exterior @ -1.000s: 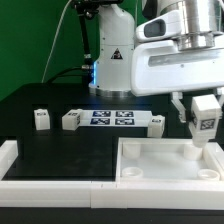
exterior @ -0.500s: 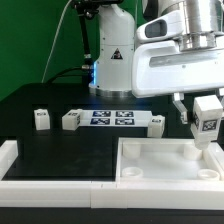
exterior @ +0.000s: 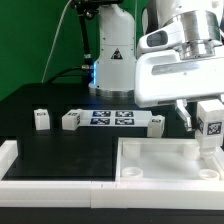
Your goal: Assemble one leg
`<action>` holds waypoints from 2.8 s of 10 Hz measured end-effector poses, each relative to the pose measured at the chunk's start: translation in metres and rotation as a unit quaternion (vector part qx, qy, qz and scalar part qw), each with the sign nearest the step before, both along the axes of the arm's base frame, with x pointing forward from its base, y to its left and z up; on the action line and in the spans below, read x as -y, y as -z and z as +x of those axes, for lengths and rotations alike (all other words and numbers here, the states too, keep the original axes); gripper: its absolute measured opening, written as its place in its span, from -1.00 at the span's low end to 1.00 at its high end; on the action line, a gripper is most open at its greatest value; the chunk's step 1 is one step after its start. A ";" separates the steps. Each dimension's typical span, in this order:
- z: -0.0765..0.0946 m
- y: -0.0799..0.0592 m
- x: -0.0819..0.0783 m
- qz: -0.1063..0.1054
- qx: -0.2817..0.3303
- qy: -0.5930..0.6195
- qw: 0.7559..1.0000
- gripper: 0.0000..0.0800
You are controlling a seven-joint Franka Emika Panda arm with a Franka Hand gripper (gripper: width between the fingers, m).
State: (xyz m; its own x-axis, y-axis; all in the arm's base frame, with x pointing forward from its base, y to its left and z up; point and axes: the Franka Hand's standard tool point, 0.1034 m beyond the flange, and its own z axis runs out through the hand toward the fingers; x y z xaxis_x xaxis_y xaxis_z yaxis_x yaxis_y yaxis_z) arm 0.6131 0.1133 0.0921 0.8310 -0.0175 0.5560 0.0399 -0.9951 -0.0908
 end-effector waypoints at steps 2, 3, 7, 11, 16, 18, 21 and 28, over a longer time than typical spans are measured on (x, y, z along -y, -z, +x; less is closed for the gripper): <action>0.004 0.003 0.003 -0.008 0.002 -0.008 1.000 -0.27; 0.006 0.009 0.005 -0.012 0.000 -0.011 1.000 -0.27; 0.010 0.017 0.004 -0.013 0.003 -0.013 1.000 -0.27; 0.016 0.021 0.000 -0.017 0.011 -0.023 1.000 -0.27; 0.010 0.031 -0.005 -0.016 0.007 -0.021 1.000 -0.27; 0.009 0.034 -0.006 -0.014 0.016 -0.014 1.000 -0.27; 0.009 0.035 -0.006 -0.014 0.004 -0.015 1.000 -0.27; 0.007 0.038 -0.006 -0.016 -0.005 -0.018 1.000 0.62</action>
Offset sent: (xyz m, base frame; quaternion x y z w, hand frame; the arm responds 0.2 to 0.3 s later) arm 0.0120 -0.0052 -0.0164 -0.0147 0.0089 0.0020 0.9999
